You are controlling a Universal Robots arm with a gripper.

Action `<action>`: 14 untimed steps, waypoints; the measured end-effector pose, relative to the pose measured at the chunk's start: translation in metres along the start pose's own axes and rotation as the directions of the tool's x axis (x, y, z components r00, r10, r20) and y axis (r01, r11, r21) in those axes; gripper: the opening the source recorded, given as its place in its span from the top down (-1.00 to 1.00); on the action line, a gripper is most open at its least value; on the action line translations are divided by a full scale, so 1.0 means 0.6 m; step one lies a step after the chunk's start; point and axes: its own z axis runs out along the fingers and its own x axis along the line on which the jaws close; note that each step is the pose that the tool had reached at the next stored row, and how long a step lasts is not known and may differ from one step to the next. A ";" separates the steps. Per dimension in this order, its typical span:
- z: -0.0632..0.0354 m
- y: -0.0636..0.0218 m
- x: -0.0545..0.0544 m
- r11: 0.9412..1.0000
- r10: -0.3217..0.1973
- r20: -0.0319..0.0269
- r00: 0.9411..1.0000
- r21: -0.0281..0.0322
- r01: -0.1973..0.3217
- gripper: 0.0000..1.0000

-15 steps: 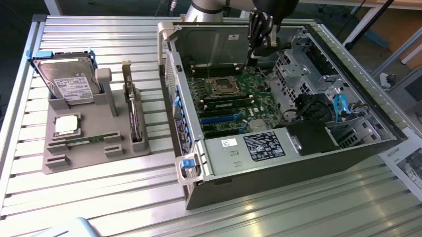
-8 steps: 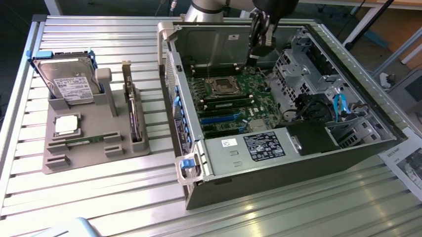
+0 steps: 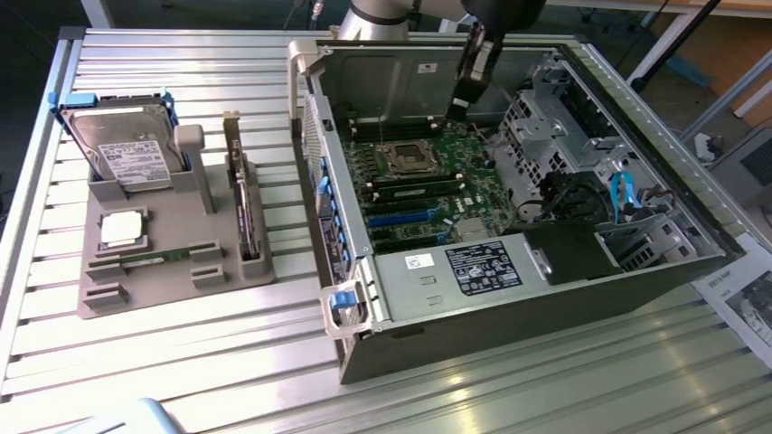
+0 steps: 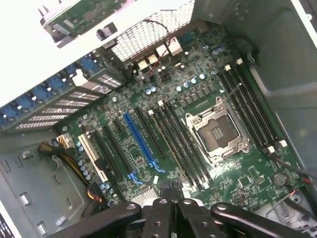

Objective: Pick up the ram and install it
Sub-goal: 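Press down the ram until it locks into place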

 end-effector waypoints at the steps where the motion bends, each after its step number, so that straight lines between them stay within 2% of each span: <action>1: 0.000 0.000 0.000 1.000 0.028 0.000 1.000 -0.002 -0.028 0.80; 4: 0.000 0.000 0.000 0.995 0.099 -0.002 0.995 -0.006 -0.099 0.80; 8: 0.000 0.000 0.000 0.983 0.181 -0.004 0.984 -0.010 -0.181 0.80; 10: 0.000 0.000 0.000 0.977 0.215 -0.005 0.977 -0.012 -0.215 0.80; 14: 0.000 0.000 0.000 0.957 0.290 -0.008 0.957 -0.016 -0.290 0.80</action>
